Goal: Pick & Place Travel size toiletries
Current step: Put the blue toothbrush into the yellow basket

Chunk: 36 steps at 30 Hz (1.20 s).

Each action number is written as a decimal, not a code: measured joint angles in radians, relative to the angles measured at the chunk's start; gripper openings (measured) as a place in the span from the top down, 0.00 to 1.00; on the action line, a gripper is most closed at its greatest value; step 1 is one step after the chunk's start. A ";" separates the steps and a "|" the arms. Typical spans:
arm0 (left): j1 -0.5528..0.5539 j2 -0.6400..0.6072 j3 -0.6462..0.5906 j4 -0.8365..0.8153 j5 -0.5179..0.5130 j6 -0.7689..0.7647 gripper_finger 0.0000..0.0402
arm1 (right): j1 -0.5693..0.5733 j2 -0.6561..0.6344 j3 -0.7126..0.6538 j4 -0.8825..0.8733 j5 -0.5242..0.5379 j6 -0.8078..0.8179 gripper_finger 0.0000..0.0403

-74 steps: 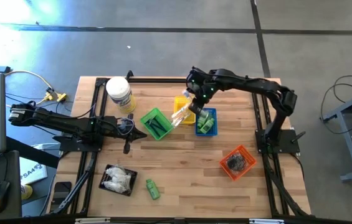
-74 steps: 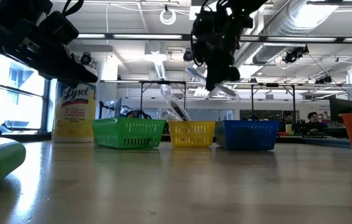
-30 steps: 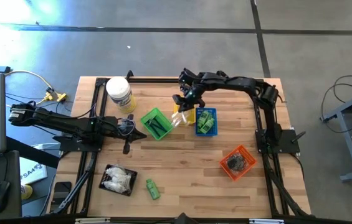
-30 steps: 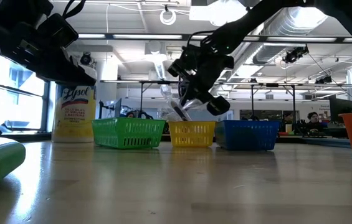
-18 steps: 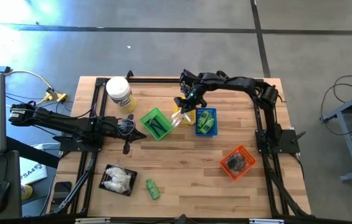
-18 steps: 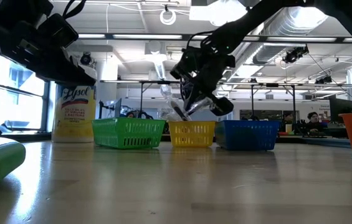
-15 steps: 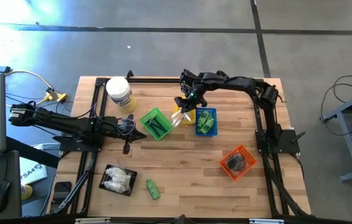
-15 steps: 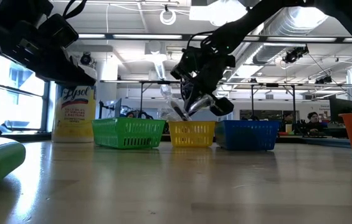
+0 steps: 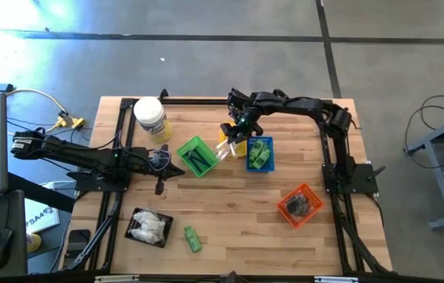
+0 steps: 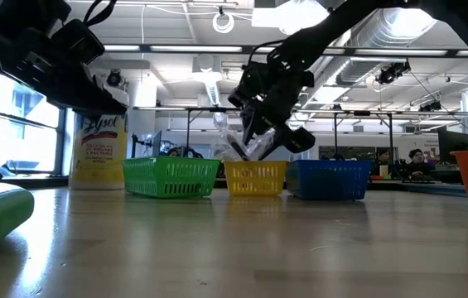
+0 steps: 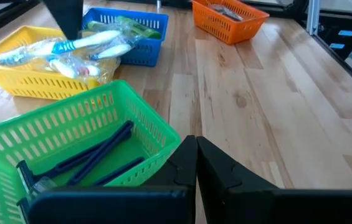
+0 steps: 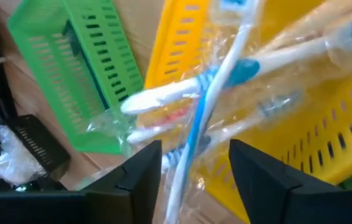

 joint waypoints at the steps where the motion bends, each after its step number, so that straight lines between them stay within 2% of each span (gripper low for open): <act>1: 0.000 0.000 0.000 -0.005 0.000 -0.002 1.00 | 0.000 -0.002 0.000 -0.002 -0.001 -0.002 0.54; 9: 0.000 0.000 0.000 -0.014 0.000 -0.014 1.00 | 0.006 -0.036 -0.001 -0.051 0.009 -0.021 0.50; 16: 0.000 0.000 0.000 -0.015 -0.001 -0.018 1.00 | 0.006 -0.191 -0.001 -0.056 0.103 -0.088 0.50; 18: 0.000 0.000 0.000 -0.017 -0.001 -0.018 1.00 | 0.005 -0.269 -0.001 -0.059 0.144 -0.149 0.50; 22: 0.000 0.001 0.000 -0.018 -0.006 -0.018 1.00 | 0.045 -0.452 -0.005 -0.052 0.331 -0.309 0.50; 25: 0.000 0.001 0.000 -0.018 -0.008 -0.018 1.00 | 0.109 -0.609 -0.057 0.054 0.439 -0.411 0.50; 28: 0.000 0.002 0.000 -0.017 -0.008 -0.017 1.00 | 0.177 -0.783 -0.157 0.224 0.457 -0.506 0.50; 31: 0.000 0.002 0.000 -0.017 -0.013 -0.005 1.00 | 0.228 -0.959 -0.286 0.353 0.399 -0.628 0.52; 34: 0.000 0.002 0.000 -0.016 -0.042 0.002 1.00 | 0.261 -1.126 -0.432 0.426 0.413 -0.663 0.58; 36: 0.000 0.002 0.000 -0.015 -0.064 0.002 1.00 | 0.274 -1.229 -0.533 0.479 0.466 -0.662 0.64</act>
